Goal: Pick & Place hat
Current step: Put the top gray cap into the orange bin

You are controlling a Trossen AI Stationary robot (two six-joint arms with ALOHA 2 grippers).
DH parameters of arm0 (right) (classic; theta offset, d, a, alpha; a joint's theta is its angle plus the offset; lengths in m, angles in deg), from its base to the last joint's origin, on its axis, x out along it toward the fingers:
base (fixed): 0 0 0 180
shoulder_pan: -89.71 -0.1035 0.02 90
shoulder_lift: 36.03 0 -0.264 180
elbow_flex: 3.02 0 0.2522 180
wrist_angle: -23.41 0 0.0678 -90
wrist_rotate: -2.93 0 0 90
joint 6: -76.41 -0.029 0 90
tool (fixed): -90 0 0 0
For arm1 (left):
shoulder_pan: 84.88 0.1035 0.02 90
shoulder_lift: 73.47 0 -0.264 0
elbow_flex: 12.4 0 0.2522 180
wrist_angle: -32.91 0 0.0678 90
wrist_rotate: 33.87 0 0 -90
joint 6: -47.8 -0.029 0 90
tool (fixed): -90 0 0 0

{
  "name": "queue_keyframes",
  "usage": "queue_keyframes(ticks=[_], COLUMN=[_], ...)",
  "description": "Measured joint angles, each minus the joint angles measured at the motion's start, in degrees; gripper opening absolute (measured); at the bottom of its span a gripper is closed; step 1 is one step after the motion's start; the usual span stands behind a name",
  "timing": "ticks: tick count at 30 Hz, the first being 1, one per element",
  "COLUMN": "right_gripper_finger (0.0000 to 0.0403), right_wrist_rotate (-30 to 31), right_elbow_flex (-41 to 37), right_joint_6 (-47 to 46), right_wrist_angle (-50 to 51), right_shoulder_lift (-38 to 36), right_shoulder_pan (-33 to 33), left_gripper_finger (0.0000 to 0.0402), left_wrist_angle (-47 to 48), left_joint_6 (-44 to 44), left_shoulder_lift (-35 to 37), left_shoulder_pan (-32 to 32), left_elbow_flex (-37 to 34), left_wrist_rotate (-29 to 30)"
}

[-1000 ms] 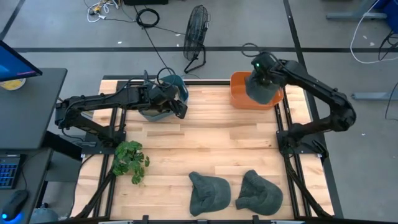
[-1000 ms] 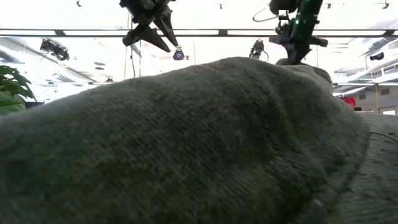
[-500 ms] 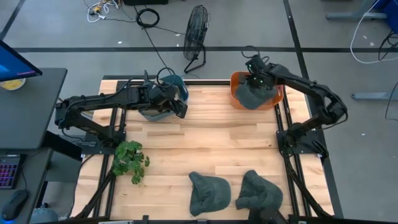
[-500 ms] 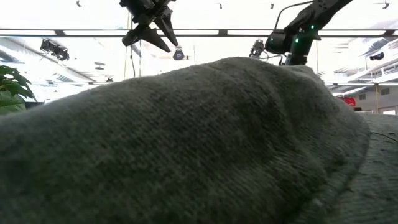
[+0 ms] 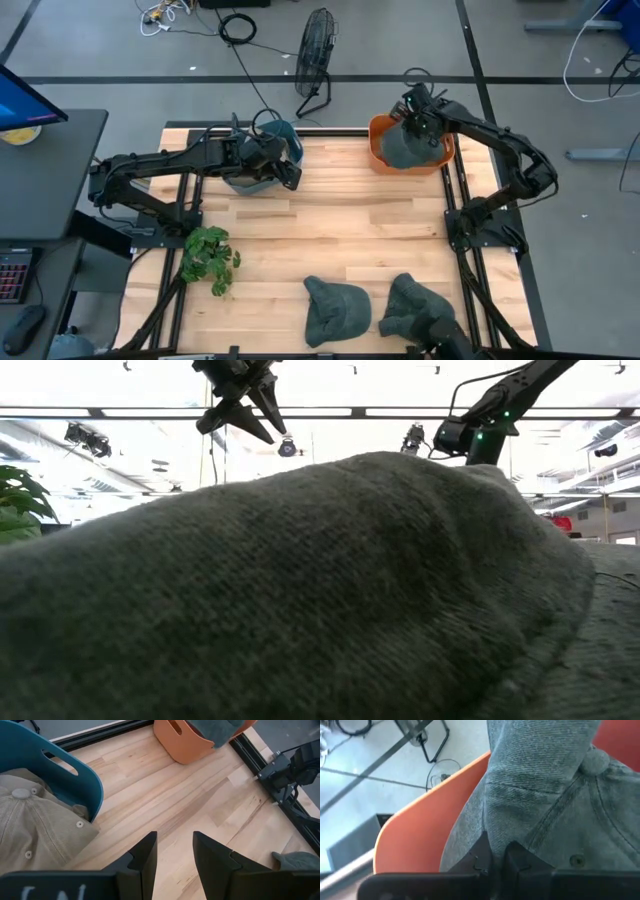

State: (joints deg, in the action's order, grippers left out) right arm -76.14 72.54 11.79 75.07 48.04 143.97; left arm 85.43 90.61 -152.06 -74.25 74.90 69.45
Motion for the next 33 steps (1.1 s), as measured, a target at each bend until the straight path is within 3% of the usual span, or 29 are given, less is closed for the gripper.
queue_keyframes(ticks=[10, 17, 24, 33], right_gripper_finger=[0.0018, 0.0025, 0.0081, 0.0163], right_wrist_rotate=[-1.2, -1.8, -3.1, -11.4], right_elbow_flex=[0.0, 0.0, 0.0, 0.0], right_joint_6=[-3.7, 6.4, 9.0, 11.0], right_wrist_angle=[-2.3, -0.7, -0.4, -2.6], right_shoulder_lift=[0.0, 0.0, 0.0, 0.0], right_shoulder_pan=[4.6, 4.4, 4.2, 2.8], left_gripper_finger=[0.0131, 0.0131, 0.0131, 0.0131], left_wrist_angle=[0.0, 0.0, 0.0, 0.0], left_joint_6=[-0.1, -0.2, -0.1, 0.0], left_shoulder_lift=[0.0, 0.0, 0.0, 0.0], left_shoulder_pan=[0.0, 0.0, 0.0, 0.0], left_elbow_flex=[0.0, 0.0, 0.0, 0.0], left_wrist_rotate=[0.0, 0.0, 0.0, 0.0])
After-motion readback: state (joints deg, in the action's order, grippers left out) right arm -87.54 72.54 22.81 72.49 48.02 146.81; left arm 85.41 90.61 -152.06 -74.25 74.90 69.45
